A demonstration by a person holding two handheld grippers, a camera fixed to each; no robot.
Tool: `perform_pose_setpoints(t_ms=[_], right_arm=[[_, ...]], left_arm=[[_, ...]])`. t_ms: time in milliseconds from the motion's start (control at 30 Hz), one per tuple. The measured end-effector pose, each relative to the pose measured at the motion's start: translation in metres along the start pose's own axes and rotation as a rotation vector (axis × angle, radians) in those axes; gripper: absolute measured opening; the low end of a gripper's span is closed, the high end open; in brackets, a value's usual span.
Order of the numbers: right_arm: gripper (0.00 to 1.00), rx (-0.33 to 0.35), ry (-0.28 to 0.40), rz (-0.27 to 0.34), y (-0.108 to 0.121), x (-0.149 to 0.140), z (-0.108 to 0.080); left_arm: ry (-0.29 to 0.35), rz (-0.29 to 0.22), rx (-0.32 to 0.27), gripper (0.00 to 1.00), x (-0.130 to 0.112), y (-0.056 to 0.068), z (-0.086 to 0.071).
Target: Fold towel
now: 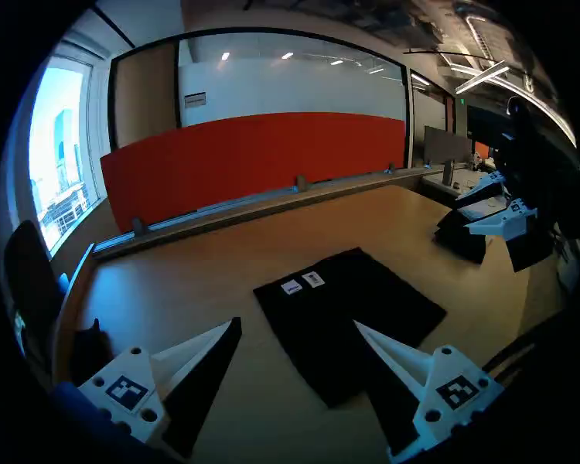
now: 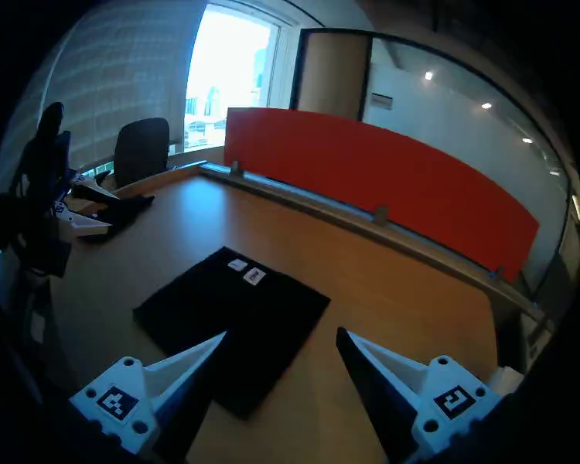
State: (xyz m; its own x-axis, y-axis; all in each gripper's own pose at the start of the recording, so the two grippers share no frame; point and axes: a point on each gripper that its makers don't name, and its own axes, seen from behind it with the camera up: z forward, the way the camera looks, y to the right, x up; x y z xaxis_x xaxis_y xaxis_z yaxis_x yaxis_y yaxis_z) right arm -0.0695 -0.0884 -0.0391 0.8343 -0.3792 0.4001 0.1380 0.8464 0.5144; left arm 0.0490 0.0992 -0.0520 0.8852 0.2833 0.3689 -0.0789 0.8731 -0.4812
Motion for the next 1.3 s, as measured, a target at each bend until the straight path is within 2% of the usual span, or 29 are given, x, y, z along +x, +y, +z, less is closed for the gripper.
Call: perform_pose_setpoints(t_ms=[300, 667, 967, 1300], right_arm=[[1.00, 0.018, -0.039, 0.005, -0.010, -0.030, 0.017], [1.00, 0.048, -0.099, -0.032, -0.025, -0.070, 0.035], [1.00, 0.085, -0.158, -0.034, -0.039, -0.105, 0.046], [1.00, 0.115, -0.209, -0.034, -0.051, -0.136, 0.052]], left_arm=[[-0.051, 0.032, -0.025, 0.96, -0.033, 0.013, 0.015], [-0.132, 0.038, -0.073, 0.96, -0.083, 0.028, 0.036], [-0.198, 0.047, -0.111, 0.96, -0.121, 0.040, 0.049], [-0.257, 0.061, -0.147, 0.96, -0.147, 0.051, 0.061]])
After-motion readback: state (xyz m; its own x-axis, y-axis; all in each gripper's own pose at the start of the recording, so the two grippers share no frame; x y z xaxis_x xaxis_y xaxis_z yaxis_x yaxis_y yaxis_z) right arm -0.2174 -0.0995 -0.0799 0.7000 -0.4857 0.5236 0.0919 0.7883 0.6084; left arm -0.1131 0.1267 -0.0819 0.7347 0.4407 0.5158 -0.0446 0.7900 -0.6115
